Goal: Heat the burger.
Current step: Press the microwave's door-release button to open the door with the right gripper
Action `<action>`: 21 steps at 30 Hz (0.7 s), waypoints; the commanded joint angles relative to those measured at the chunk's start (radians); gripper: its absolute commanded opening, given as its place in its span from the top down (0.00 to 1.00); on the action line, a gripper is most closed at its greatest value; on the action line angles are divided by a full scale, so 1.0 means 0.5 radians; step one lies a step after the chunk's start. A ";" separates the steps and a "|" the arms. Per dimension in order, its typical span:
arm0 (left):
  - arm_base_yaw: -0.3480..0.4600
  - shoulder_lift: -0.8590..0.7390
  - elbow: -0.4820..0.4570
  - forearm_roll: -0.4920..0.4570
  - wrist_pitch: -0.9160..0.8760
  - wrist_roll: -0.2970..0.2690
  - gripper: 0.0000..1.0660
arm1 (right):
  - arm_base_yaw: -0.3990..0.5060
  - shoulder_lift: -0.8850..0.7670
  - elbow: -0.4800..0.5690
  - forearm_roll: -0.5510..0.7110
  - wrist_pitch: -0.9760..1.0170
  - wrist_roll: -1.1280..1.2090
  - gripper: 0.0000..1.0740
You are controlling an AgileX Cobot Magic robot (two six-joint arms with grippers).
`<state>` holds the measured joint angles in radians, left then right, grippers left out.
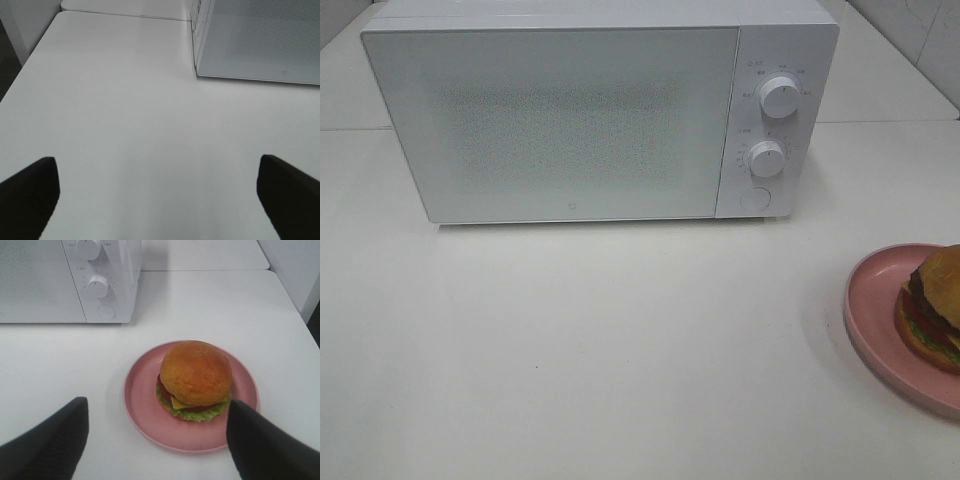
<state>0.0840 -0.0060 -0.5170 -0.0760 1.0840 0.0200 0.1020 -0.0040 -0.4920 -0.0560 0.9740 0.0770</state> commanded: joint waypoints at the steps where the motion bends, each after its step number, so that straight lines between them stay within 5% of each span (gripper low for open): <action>1: 0.004 -0.022 0.004 -0.010 -0.026 -0.002 0.06 | -0.012 -0.060 0.000 0.000 -0.032 -0.016 0.29; 21: 0.004 -0.022 0.004 -0.010 -0.026 -0.002 0.06 | -0.012 -0.060 -0.060 0.000 -0.258 -0.008 0.29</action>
<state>0.0840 -0.0060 -0.5170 -0.0760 1.0840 0.0200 0.1020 -0.0040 -0.5090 -0.0560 0.9110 0.0770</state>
